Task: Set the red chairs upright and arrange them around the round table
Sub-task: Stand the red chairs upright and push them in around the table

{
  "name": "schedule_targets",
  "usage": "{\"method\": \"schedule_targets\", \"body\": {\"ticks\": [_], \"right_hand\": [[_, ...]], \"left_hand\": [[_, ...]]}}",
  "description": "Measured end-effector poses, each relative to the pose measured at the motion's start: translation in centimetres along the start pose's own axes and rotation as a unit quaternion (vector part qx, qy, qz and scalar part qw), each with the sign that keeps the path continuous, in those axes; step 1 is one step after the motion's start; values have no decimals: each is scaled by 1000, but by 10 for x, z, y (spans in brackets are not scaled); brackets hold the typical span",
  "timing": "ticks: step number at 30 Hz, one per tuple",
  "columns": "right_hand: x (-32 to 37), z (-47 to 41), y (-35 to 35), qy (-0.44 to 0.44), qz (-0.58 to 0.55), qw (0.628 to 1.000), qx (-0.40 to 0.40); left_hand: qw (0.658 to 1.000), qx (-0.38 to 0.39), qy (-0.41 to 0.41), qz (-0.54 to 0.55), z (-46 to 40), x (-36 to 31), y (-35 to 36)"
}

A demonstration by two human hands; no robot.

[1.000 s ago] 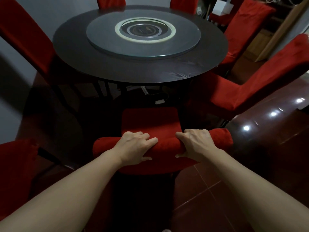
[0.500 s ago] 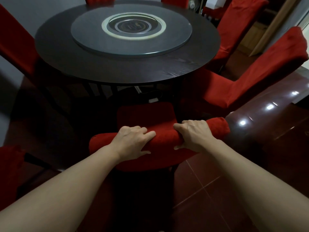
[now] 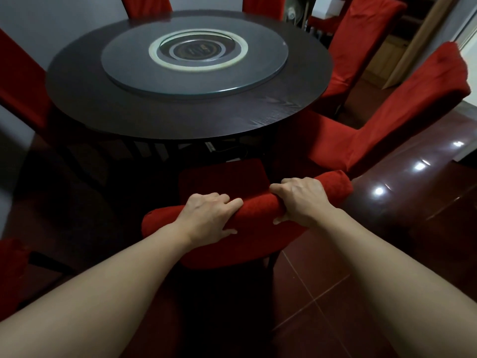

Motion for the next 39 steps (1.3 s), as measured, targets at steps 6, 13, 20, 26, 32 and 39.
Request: {"method": "schedule_targets", "body": {"ticks": [6, 13, 20, 26, 32, 39], "right_hand": [[-33, -4, 8, 22, -5, 1000, 11], [-38, 0, 15, 25, -18, 999, -24], [-33, 10, 20, 28, -9, 998, -62], [-20, 24, 17, 49, -9, 997, -53], [16, 33, -11, 15, -60, 998, -26], [86, 36, -38, -32, -61, 997, -20]], "left_hand": [[1000, -19, 2, 19, -26, -24, 6], [1000, -24, -1, 11, -29, -25, 12], [995, -1, -95, 8, -22, -36, 3], [984, 46, -163, 53, -12, -43, -5], [966, 64, -227, 107, 25, -30, -31], [942, 78, -301, 127, 102, 5, -68]]}}
Point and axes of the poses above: each hand's wrist, its own z-axis away from the middle knuckle, its own y-axis out of the palm, x = y × z, the point moved 3 cm from there along -z, towards the middle knuckle, and after that the axes turned 3 degrees about -z, right-handed, at the moved point
